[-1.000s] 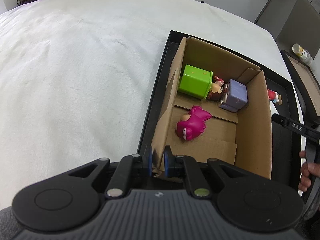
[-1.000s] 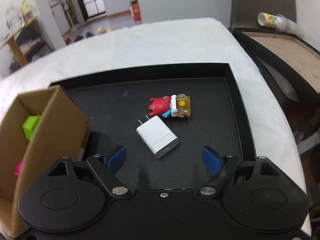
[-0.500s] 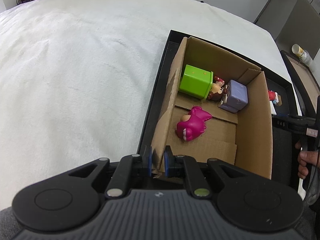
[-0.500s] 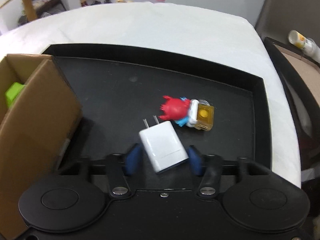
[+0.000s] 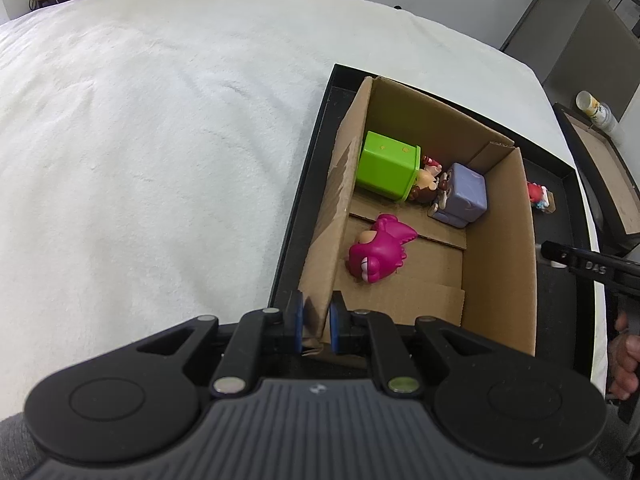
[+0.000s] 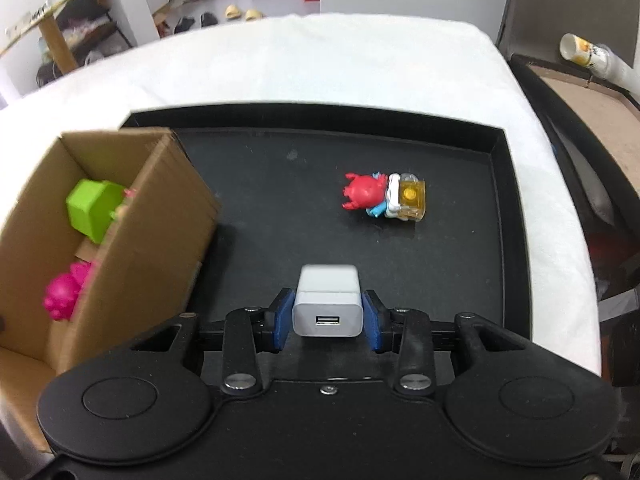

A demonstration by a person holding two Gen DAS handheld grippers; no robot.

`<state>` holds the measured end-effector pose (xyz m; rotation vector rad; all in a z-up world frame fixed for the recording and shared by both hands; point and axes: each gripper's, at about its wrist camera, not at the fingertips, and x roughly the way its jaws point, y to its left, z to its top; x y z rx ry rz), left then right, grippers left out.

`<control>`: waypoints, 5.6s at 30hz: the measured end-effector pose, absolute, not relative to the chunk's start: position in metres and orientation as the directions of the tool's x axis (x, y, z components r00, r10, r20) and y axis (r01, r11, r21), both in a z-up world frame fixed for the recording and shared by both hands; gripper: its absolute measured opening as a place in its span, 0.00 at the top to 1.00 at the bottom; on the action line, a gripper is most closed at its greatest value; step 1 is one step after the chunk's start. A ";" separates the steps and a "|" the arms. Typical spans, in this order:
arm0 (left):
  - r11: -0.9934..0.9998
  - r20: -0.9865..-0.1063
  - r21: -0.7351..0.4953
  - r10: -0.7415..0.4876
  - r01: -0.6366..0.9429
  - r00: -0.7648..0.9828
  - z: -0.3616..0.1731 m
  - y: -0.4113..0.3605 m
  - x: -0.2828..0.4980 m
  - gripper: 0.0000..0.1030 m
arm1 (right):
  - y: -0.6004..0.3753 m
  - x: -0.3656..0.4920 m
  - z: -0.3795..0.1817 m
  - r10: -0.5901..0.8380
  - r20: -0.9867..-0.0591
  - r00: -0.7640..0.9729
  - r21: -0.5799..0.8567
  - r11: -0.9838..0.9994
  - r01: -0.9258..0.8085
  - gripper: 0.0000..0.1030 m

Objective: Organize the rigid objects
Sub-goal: 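Carry the white charger into the box beside the pink figure and release, then move the right gripper to the red-and-yellow toy car and grasp it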

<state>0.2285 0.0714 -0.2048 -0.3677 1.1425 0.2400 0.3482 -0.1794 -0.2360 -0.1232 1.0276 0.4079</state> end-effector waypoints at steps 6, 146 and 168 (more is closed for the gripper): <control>0.914 -0.916 -0.177 -0.018 -0.364 0.401 -0.204 0.074 0.226 0.89 | -0.178 0.347 -0.212 0.288 -0.829 0.479 0.092 0.916 -0.391 0.65; 0.903 -0.921 -0.211 -0.056 -0.374 0.384 -0.213 0.085 0.231 0.87 | -0.224 0.359 -0.243 0.277 -0.809 0.519 0.197 0.959 -0.205 0.26; 0.915 -0.936 -0.168 -0.030 -0.368 0.351 -0.221 0.079 0.242 0.87 | -0.195 0.428 -0.287 0.218 -0.841 0.495 0.117 0.967 -0.227 0.14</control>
